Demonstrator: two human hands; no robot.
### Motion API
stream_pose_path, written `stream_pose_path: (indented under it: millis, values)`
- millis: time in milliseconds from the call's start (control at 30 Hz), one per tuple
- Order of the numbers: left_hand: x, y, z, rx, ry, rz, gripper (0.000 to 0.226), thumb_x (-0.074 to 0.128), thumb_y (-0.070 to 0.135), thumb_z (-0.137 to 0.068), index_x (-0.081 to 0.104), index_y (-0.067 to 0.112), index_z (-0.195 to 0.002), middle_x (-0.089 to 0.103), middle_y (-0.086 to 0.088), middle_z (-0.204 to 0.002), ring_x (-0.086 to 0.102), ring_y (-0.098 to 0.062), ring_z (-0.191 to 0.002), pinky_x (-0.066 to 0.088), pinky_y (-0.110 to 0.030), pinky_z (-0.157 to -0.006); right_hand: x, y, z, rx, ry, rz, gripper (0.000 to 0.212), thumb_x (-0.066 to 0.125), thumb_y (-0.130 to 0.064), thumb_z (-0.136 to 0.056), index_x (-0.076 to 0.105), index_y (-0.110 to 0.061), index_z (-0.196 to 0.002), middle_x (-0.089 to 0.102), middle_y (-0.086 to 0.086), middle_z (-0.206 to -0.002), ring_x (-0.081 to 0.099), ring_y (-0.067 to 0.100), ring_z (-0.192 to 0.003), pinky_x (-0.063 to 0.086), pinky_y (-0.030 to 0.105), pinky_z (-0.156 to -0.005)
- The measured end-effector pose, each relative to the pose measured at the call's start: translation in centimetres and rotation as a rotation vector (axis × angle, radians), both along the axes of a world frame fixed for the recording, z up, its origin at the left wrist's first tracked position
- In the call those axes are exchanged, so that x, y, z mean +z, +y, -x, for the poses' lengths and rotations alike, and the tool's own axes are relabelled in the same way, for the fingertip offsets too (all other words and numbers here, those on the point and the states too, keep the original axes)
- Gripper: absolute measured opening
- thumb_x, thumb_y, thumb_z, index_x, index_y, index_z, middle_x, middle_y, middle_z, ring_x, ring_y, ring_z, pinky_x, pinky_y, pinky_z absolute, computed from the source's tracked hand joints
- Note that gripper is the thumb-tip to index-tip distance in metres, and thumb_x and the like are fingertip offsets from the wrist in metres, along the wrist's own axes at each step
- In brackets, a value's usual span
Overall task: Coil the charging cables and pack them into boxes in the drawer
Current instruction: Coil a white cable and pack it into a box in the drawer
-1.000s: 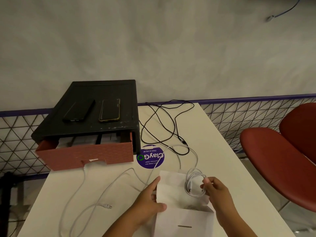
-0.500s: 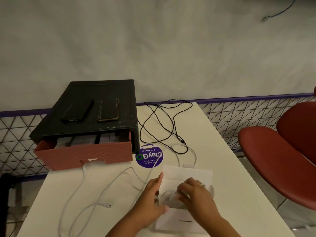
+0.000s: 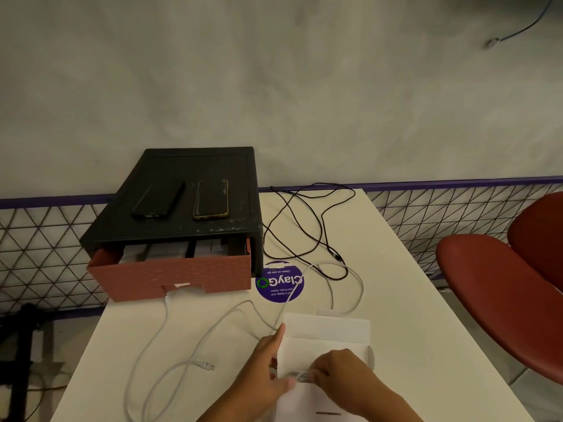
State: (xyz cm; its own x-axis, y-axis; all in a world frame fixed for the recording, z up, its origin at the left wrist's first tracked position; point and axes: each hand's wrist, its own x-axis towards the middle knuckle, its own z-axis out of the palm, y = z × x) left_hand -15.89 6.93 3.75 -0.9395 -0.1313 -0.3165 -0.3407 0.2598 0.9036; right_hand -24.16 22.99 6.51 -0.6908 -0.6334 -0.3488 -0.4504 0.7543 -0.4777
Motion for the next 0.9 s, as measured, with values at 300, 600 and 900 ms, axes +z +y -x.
stream_pose_path:
  millis: [300, 600, 900]
  values:
    - [-0.9, -1.4, -0.4, 0.011, -0.083, 0.031, 0.084, 0.062, 0.008, -0.086, 0.009, 0.028, -0.148, 0.036, 0.008, -0.130, 0.050, -0.007, -0.101, 0.045, -0.007, -0.075, -1.1, 0.8, -0.9, -0.012, 0.055, 0.057, 0.027, 0.053, -0.031, -0.083, 0.069, -0.023, -0.103, 0.066, -0.007, -0.108, 0.058, 0.009, -0.101, 0.046, 0.022, -0.087]
    - [-2.3, -2.0, -0.8, -0.034, -0.073, -0.052, 0.088, 0.061, -0.002, -0.078, 0.018, 0.037, -0.144, 0.031, 0.015, -0.140, 0.057, -0.008, -0.108, 0.050, -0.020, -0.087, -2.3, 2.8, -1.1, -0.374, 0.186, 0.161, 0.057, 0.070, -0.033, -0.075, 0.048, -0.032, -0.127, 0.035, -0.012, -0.122, 0.040, 0.013, -0.111, 0.027, 0.017, -0.088]
    - [-3.0, -0.7, -0.7, -0.194, -0.114, 0.013, 0.078, 0.059, 0.030, -0.062, 0.033, 0.045, -0.134, 0.042, 0.018, -0.139, 0.053, 0.000, -0.116, 0.043, -0.027, -0.103, -4.7, 4.8, -1.6, -0.526, 0.132, 0.028, 0.046, 0.072, -0.034, -0.076, 0.059, -0.029, -0.120, 0.039, -0.001, -0.134, 0.043, 0.024, -0.121, 0.031, 0.029, -0.099]
